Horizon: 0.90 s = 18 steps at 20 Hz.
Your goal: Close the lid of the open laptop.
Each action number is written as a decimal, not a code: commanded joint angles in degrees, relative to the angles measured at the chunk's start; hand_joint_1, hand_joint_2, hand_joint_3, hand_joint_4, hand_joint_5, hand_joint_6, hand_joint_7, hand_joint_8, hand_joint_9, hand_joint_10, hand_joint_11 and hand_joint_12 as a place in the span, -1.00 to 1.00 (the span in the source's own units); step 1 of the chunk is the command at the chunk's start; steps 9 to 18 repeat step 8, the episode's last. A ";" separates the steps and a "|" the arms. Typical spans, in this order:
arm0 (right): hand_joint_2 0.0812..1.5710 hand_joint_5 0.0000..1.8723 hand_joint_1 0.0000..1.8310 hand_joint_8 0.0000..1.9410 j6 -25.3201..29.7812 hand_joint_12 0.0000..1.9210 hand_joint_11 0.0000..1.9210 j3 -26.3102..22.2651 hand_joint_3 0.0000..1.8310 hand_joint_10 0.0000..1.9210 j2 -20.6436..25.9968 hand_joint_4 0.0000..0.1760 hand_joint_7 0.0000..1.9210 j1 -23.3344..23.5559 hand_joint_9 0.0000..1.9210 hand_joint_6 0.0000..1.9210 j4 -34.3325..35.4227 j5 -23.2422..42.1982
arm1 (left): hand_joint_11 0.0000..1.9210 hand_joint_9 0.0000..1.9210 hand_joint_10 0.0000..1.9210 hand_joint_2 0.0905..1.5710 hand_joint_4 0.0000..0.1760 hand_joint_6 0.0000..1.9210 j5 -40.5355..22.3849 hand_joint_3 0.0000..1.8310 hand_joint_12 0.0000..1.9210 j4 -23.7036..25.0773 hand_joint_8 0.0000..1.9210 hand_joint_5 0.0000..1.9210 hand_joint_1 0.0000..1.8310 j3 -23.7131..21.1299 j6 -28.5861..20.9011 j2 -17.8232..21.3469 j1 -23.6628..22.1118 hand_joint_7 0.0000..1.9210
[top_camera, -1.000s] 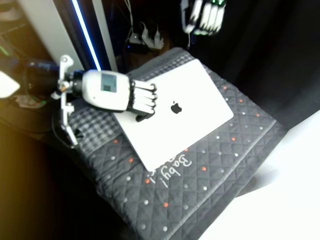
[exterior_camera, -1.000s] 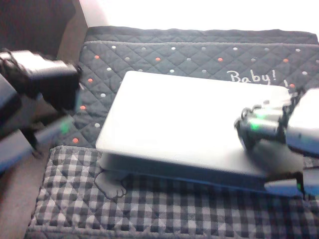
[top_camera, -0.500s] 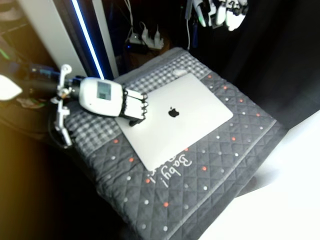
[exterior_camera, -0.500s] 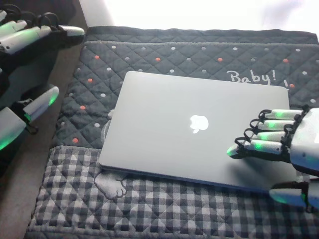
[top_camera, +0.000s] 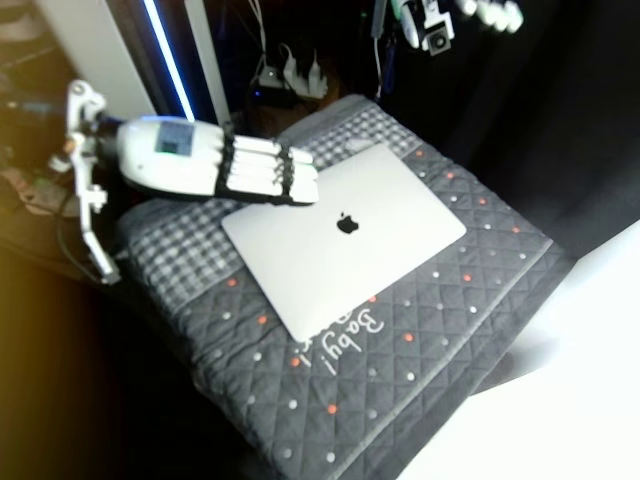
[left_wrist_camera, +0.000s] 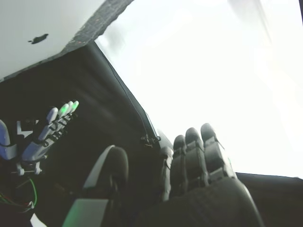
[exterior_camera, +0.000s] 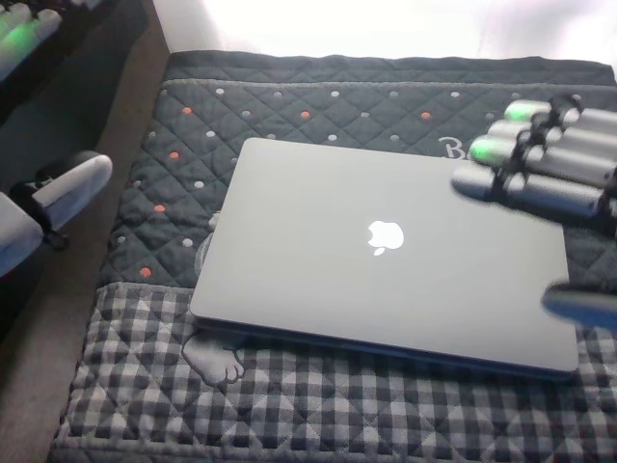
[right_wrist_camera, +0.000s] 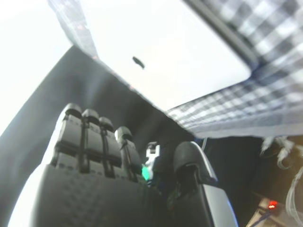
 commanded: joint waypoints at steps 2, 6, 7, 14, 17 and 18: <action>0.86 -1.00 -0.82 -1.00 -4.63 -1.00 -1.00 -0.74 -0.97 -1.00 1.49 -0.43 -1.00 0.12 -1.00 -1.00 4.65 8.15 | -1.00 -1.00 -1.00 0.75 0.19 -1.00 -8.68 -1.00 -1.00 -0.73 -1.00 -1.00 -0.47 0.37 0.18 0.38 0.07 -1.00; 0.91 -1.00 -0.97 -1.00 -7.89 -1.00 -1.00 -1.62 -0.97 -1.00 3.62 -0.51 -1.00 -3.34 -1.00 -1.00 11.09 15.58 | -1.00 -1.00 -1.00 0.79 0.16 -1.00 -9.07 -1.00 -1.00 -1.44 -1.00 -1.00 -0.75 0.68 0.17 0.61 0.14 -1.00; 0.86 -1.00 -0.99 -1.00 -7.89 -1.00 -1.00 -1.64 -0.99 -1.00 4.03 -0.44 -1.00 -4.11 -1.00 -1.00 12.11 17.28 | -1.00 -1.00 -1.00 0.72 0.42 -1.00 -9.17 -1.00 -1.00 -1.44 -1.00 -1.00 -0.80 0.70 0.16 0.70 0.15 -1.00; 0.86 -1.00 -1.00 -1.00 -7.89 -1.00 -1.00 -1.70 -0.99 -1.00 4.62 -0.80 -1.00 -5.01 -1.00 -1.00 13.36 19.42 | -1.00 -1.00 -1.00 0.70 0.51 -1.00 -9.68 -1.00 -1.00 -1.59 -1.00 -1.00 -0.79 0.72 0.14 0.91 0.19 -1.00; 0.86 -1.00 -1.00 -1.00 -7.89 -1.00 -1.00 -1.70 -0.99 -1.00 4.62 -0.80 -1.00 -5.01 -1.00 -1.00 13.36 19.42 | -1.00 -1.00 -1.00 0.70 0.51 -1.00 -9.68 -1.00 -1.00 -1.59 -1.00 -1.00 -0.79 0.72 0.14 0.91 0.19 -1.00; 0.86 -1.00 -1.00 -1.00 -7.89 -1.00 -1.00 -1.70 -0.99 -1.00 4.62 -0.80 -1.00 -5.01 -1.00 -1.00 13.36 19.42 | -1.00 -1.00 -1.00 0.70 0.51 -1.00 -9.68 -1.00 -1.00 -1.59 -1.00 -1.00 -0.79 0.72 0.14 0.91 0.19 -1.00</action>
